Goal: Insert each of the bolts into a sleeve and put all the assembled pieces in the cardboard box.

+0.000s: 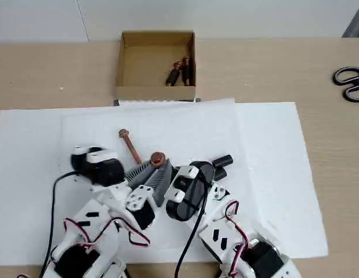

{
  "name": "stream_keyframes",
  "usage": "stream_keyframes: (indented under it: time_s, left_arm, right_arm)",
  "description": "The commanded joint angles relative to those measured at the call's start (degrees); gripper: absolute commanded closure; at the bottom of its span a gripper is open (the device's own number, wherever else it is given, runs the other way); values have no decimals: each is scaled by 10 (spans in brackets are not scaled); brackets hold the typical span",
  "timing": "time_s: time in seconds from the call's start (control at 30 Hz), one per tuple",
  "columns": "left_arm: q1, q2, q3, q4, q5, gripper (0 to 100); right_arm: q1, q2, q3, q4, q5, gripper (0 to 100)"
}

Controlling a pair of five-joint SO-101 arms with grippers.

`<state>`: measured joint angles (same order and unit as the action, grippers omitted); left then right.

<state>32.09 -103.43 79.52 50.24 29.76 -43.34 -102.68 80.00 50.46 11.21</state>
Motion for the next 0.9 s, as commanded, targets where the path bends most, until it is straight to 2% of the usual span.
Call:
stream_keyframes:
  time_s: [0.0,0.13,0.5,0.73,0.87]
  left_arm:
    - [0,-5,24,22,-27,994]
    - [0,-6,46,44,-34,994]
    - [-1,-6,46,43,-66,987]
    - [-1,-6,44,46,-64,783]
    - [-1,-6,43,46,-64,772]
  right_arm:
    - [0,-6,-49,-16,9,997]
    - [0,-6,-49,-17,31,997]
    - [0,-6,-49,-17,31,997]
    - [0,-6,-48,-15,31,997]
    - [0,-6,-47,-14,31,997]
